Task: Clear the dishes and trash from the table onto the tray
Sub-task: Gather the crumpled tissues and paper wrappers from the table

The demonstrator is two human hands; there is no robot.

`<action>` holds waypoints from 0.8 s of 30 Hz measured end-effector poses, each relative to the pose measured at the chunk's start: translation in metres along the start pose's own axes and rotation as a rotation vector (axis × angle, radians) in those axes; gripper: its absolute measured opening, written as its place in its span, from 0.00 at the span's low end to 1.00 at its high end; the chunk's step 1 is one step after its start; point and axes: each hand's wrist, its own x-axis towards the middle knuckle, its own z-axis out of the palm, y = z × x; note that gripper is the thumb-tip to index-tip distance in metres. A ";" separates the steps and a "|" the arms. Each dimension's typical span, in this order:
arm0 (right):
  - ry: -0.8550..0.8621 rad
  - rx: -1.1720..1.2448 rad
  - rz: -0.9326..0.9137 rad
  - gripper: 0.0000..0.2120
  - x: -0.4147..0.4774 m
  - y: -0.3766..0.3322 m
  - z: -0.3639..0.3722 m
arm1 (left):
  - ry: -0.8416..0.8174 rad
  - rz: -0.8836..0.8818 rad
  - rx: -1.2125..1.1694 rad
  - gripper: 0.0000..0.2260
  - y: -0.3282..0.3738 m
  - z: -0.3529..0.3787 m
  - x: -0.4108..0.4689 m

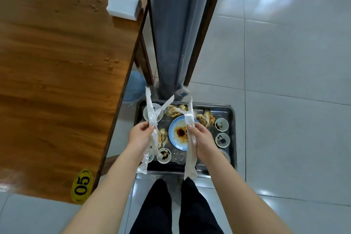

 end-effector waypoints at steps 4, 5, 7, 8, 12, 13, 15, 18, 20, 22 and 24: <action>-0.061 -0.129 0.021 0.07 0.025 -0.007 -0.014 | 0.004 -0.067 -0.073 0.07 -0.013 0.025 0.008; -0.076 -0.147 0.031 0.05 0.031 -0.009 -0.018 | 0.005 -0.082 -0.096 0.09 -0.018 0.033 0.010; -0.126 -0.174 0.047 0.04 0.049 -0.015 -0.027 | 0.018 -0.106 -0.147 0.12 -0.026 0.050 0.015; -0.150 -0.193 0.056 0.04 0.056 -0.019 -0.031 | 0.019 -0.111 -0.166 0.12 -0.029 0.058 0.017; -0.244 -0.310 0.060 0.07 0.089 -0.036 -0.048 | 0.032 -0.182 -0.416 0.08 -0.035 0.091 0.028; -0.267 -0.343 0.056 0.07 0.097 -0.040 -0.051 | 0.042 -0.203 -0.496 0.06 -0.033 0.098 0.031; -0.326 -0.429 0.052 0.08 0.119 -0.047 -0.061 | 0.044 -0.234 -0.621 0.06 -0.032 0.114 0.039; -0.494 -0.594 0.084 0.09 0.145 -0.058 -0.070 | 0.041 -0.260 -0.788 0.08 -0.033 0.133 0.051; -0.593 -0.763 0.100 0.11 0.159 -0.066 -0.072 | 0.049 -0.270 -0.948 0.09 -0.035 0.143 0.061; -0.620 -0.902 0.099 0.12 0.172 -0.072 -0.070 | 0.047 -0.294 -1.072 0.08 -0.037 0.154 0.068; -0.620 -1.002 0.082 0.11 0.192 -0.072 -0.070 | 0.043 -0.324 -1.127 0.08 -0.043 0.164 0.073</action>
